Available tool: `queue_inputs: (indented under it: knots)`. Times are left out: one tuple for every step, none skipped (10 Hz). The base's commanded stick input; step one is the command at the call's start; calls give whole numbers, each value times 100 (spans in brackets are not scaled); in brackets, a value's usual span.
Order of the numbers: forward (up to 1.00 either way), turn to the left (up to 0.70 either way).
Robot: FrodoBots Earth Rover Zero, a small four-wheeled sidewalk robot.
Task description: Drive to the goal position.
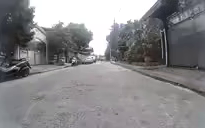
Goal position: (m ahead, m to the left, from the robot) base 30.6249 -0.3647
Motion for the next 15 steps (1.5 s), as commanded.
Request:
queue_inputs:
  knots:
    - [100, 3]
    - [100, 3]
    - [100, 3]
    - [100, 3]
    - [100, 3]
    - [100, 3]
    - [100, 3]
    - [100, 3]
    - [100, 3]
    - [100, 3]
    - [100, 3]
    - [100, 3]
    - [100, 3]
    - [100, 3]
    - [100, 3]
